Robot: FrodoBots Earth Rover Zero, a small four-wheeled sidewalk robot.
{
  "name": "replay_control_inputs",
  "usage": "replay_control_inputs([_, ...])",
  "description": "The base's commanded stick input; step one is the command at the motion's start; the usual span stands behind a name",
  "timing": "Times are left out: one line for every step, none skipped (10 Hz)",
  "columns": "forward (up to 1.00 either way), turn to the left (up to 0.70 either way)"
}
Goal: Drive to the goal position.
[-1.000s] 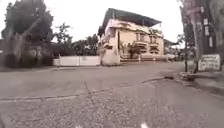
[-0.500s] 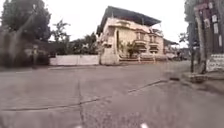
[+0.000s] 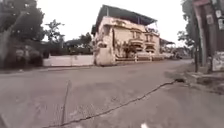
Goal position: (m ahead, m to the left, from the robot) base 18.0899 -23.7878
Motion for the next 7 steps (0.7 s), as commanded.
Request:
replay_control_inputs([1.00, -0.27])
replay_control_inputs([1.00, -0.27])
replay_control_inputs([1.00, -0.27])
replay_control_inputs([1.00, -0.27])
replay_control_inputs([1.00, -0.27])
replay_control_inputs([1.00, -0.27])
replay_control_inputs([1.00, -0.27])
